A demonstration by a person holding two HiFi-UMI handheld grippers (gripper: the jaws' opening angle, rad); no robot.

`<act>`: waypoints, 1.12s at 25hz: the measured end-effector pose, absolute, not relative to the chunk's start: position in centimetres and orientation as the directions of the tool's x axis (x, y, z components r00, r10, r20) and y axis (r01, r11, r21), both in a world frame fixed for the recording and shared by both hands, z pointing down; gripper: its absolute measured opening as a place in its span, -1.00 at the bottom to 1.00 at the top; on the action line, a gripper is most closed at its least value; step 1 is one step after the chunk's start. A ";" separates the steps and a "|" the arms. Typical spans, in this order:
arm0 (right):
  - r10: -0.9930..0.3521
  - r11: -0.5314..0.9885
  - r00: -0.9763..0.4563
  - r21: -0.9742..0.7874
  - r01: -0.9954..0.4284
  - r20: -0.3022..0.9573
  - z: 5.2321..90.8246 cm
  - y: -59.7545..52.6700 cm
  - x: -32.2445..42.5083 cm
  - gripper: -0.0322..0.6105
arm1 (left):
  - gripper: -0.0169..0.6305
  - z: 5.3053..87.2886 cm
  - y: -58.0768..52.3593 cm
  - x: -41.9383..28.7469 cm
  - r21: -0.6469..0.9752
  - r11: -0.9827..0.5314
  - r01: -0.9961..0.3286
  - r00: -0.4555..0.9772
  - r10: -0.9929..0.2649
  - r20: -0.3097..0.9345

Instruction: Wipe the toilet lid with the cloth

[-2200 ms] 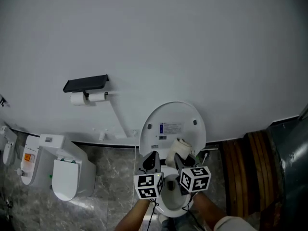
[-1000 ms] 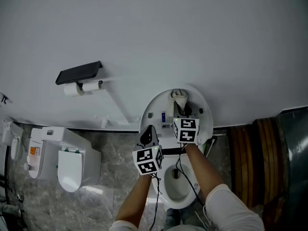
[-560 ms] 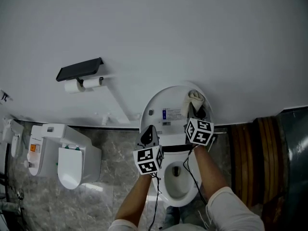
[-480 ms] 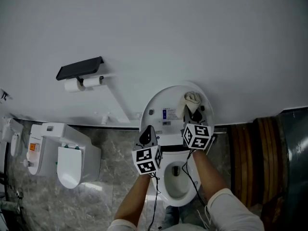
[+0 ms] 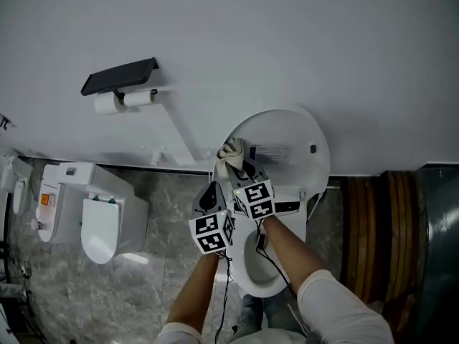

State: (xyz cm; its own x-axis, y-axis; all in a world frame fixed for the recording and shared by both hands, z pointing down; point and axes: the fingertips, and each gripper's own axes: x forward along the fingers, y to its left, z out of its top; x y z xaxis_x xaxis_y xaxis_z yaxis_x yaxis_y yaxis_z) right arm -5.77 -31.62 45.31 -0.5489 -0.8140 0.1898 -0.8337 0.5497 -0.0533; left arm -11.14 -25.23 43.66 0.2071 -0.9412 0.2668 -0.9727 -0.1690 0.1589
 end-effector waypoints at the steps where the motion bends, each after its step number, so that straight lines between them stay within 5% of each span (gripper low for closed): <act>1: -0.815 0.541 -0.541 -0.061 -0.839 0.207 45.8 -32.1 -6.0 -0.64 | -0.91 43.8 -25.1 -11.3 0.160 -0.165 -0.973 0.204 -0.941 0.270; 9: -0.864 0.454 -0.441 0.000 -0.891 0.244 46.7 -33.5 -2.4 -0.64 | -0.91 42.7 -24.9 -9.9 0.158 -0.202 -0.967 0.237 -0.939 0.248; 21: -0.963 -0.080 0.072 -0.020 -0.997 0.260 47.5 -31.1 18.5 -0.64 | -0.91 42.3 -24.1 -3.8 0.157 -0.296 -0.942 0.327 -0.914 0.239; 28: -0.950 -0.190 0.181 -0.009 -0.982 0.255 47.4 -28.9 21.9 -0.64 | -0.91 42.9 -23.8 -1.6 0.164 -0.332 -0.929 0.365 -0.897 0.250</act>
State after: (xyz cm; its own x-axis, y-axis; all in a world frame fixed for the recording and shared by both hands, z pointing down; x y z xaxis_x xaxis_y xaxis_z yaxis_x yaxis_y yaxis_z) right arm 21.92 -28.93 47.40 0.1815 -0.9499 0.2545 -0.9818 -0.1899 -0.0087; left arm -1.56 -23.81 42.91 0.3648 -0.8970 0.2497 -0.9289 -0.3322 0.1635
